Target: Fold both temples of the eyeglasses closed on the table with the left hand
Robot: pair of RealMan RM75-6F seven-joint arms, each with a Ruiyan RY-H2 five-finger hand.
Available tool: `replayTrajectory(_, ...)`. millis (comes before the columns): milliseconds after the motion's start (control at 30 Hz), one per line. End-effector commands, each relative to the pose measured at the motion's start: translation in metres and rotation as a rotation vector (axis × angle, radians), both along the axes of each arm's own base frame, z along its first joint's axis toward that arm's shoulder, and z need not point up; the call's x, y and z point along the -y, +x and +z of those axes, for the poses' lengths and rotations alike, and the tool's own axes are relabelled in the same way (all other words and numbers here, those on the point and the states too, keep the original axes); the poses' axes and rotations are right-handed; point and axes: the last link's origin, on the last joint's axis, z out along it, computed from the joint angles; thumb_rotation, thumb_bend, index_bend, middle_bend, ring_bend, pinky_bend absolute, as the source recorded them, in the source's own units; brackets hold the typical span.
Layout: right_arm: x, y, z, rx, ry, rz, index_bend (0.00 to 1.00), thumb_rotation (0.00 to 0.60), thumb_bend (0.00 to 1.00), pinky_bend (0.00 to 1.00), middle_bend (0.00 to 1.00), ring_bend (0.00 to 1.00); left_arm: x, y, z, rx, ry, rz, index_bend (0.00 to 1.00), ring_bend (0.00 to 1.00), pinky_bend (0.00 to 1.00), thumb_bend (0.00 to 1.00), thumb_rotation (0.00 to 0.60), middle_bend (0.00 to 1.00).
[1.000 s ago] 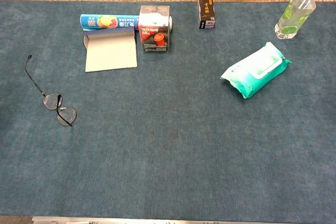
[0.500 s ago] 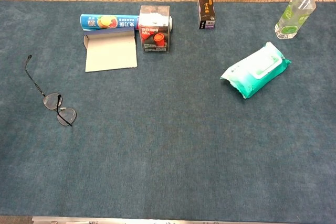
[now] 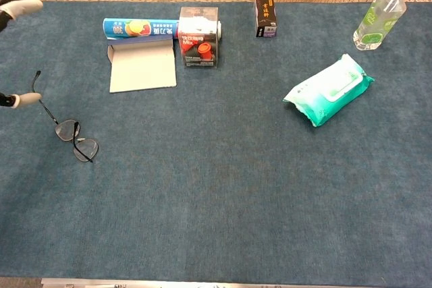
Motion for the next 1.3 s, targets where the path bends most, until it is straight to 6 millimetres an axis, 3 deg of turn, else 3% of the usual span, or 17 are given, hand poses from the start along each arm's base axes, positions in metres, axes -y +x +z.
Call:
replayTrajectory(33,0.000,-0.001,0.001,0.002,-0.003,-0.003,0.68,0.600,0.28,0.25,0.54,0.32,-0.011,0.005,-0.013,0.037,-0.042,0.014,0.00,0.00,0.09,0.00,0.600,0.00)
replayTrajectory(533,0.001,-0.002,0.004,0.008,-0.008,-0.009,0.68,0.600,0.28,0.25,0.54,0.32,-0.041,0.003,-0.042,-0.022,-0.019,0.037,0.00,0.00,0.09,0.00,0.600,0.00)
replayTrajectory(933,0.001,-0.003,0.003,0.009,-0.003,-0.011,0.68,0.600,0.28,0.25,0.54,0.32,-0.058,-0.019,-0.047,-0.104,0.020,0.114,0.00,0.00,0.09,0.00,0.600,0.00)
replayTrajectory(1300,0.002,-0.003,0.003,0.011,0.002,-0.013,0.68,0.600,0.28,0.25,0.54,0.32,-0.057,-0.039,-0.043,-0.182,0.058,0.163,0.00,0.00,0.09,0.00,0.600,0.00)
